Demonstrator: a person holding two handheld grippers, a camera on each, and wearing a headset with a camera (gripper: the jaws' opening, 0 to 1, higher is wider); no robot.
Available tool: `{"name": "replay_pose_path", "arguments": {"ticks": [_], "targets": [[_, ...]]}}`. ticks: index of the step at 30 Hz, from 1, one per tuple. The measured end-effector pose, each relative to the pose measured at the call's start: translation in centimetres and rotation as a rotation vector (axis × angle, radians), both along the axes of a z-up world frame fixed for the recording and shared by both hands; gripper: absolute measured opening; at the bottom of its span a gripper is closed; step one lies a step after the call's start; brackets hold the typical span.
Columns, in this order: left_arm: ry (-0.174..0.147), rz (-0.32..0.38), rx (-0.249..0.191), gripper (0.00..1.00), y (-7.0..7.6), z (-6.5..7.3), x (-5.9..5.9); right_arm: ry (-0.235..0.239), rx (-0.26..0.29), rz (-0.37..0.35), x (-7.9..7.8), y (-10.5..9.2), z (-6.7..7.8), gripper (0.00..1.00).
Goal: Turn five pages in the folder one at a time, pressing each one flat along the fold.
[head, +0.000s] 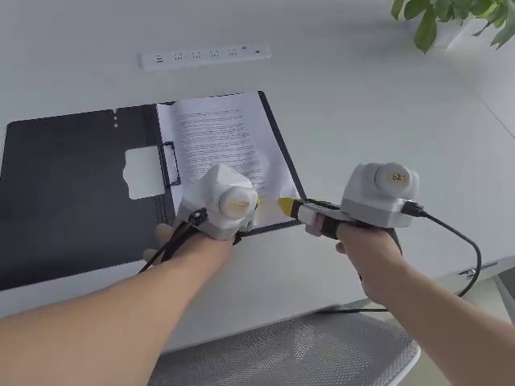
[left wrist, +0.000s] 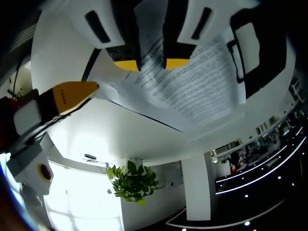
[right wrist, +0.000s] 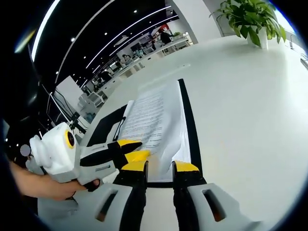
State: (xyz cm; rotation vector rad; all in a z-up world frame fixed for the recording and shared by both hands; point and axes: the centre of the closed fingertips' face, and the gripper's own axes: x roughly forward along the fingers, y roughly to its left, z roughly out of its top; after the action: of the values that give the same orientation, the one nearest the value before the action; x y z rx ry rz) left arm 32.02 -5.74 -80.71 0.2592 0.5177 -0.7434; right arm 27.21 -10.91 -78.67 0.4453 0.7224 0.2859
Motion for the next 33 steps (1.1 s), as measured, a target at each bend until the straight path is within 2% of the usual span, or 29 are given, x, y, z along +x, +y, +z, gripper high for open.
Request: {"name": "replay_pose_path", "arguments": {"ticks": [10, 20, 24, 25, 27, 29, 33], "targets": [[0.006, 0.006, -0.006, 0.16, 0.1, 0.1, 0.0, 0.003, -0.008, -0.022, 0.0, -0.4, -0.2, 0.00], [0.017, 0.028, -0.020, 0.16, 0.3, 0.2, -0.2, -0.021, 0.048, -0.035, 0.1, 0.1, 0.7, 0.00], [0.044, 0.035, -0.032, 0.17, 0.6, 0.3, -0.5, -0.037, 0.058, -0.022, 0.2, 0.7, 1.3, 0.00], [0.061, 0.036, -0.032, 0.17, 0.7, 0.4, -0.6, -0.042, 0.064, -0.022, 0.2, 0.8, 1.5, 0.00], [0.062, 0.024, -0.008, 0.18, 1.0, 0.3, -0.6, -0.050, 0.075, -0.018, 0.3, 1.2, 1.8, 0.00], [0.099, 0.044, -0.019, 0.20, 1.7, 0.6, -0.9, -0.071, 0.084, -0.011, 0.3, 1.7, 2.7, 0.00], [0.118, 0.056, -0.009, 0.22, 3.2, 1.2, -1.2, -0.099, 0.094, 0.011, 0.5, 2.5, 4.0, 0.00]]}}
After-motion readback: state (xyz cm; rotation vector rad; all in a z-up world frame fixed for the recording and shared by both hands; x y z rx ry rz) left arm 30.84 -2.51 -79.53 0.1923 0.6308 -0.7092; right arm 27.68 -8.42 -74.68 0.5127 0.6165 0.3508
